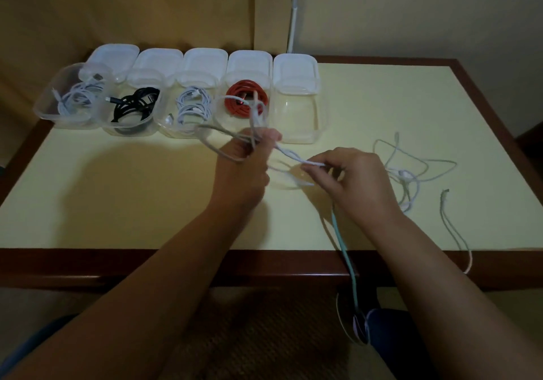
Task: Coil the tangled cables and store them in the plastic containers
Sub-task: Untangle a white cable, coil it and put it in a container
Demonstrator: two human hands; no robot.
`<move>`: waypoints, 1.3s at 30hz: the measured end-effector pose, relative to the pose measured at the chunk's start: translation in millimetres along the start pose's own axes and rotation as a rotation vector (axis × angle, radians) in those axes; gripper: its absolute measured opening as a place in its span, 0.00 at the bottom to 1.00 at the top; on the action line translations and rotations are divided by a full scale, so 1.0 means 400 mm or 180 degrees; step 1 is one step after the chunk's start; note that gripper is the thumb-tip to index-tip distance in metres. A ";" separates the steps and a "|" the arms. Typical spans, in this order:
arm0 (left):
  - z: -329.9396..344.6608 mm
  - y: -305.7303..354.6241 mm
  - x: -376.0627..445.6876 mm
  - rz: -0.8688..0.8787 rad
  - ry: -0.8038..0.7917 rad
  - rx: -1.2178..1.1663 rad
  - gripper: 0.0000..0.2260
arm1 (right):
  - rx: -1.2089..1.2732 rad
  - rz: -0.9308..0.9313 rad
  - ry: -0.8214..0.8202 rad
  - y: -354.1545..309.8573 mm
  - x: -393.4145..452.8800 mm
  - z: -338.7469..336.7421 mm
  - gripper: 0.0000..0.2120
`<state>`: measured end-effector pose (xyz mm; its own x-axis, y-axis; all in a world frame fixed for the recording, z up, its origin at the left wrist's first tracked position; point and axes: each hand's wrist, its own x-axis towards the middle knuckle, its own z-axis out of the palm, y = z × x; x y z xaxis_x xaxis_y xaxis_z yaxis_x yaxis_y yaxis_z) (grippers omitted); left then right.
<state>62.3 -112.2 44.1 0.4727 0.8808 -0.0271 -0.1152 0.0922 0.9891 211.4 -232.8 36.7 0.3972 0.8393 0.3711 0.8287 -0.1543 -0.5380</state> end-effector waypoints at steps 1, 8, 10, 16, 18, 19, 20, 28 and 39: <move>-0.017 0.018 0.016 -0.0063 0.0162 -0.0200 0.08 | -0.0187 0.0061 0.0014 0.015 0.001 -0.003 0.07; -0.124 0.075 0.083 -0.0244 0.0480 -0.0421 0.12 | -0.0404 0.0583 0.0088 0.067 -0.010 -0.022 0.08; -0.098 0.054 0.057 -0.0027 0.0112 0.0199 0.12 | -0.0063 0.0399 0.0037 0.040 -0.010 -0.011 0.11; -0.006 0.018 -0.036 0.0471 -0.0943 0.1144 0.09 | -0.0257 -0.0233 -0.0103 -0.032 -0.001 0.008 0.09; 0.013 0.009 -0.058 0.0398 -0.0948 0.1103 0.13 | -0.0484 -0.0164 -0.0300 -0.046 0.000 0.016 0.09; 0.019 0.005 -0.064 0.0307 -0.0883 0.1044 0.16 | -0.0597 -0.0131 -0.0376 -0.049 -0.001 0.023 0.12; 0.022 0.005 -0.065 0.0201 -0.0826 0.1041 0.17 | -0.0667 -0.0111 -0.0413 -0.051 -0.001 0.026 0.13; 0.002 0.020 -0.044 -0.0060 -0.1430 0.1359 0.05 | -0.0038 -0.0007 -0.0182 -0.027 -0.014 0.030 0.11; -0.086 0.038 0.046 -0.0473 0.0093 0.1156 0.11 | 0.0113 0.0603 -0.0327 -0.032 -0.005 0.019 0.20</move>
<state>39.3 -78.5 53.7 0.4352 0.8836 -0.1727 0.2718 0.0539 0.9608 197.0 -228.4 36.9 0.5008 0.8461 0.1827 0.7279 -0.2975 -0.6178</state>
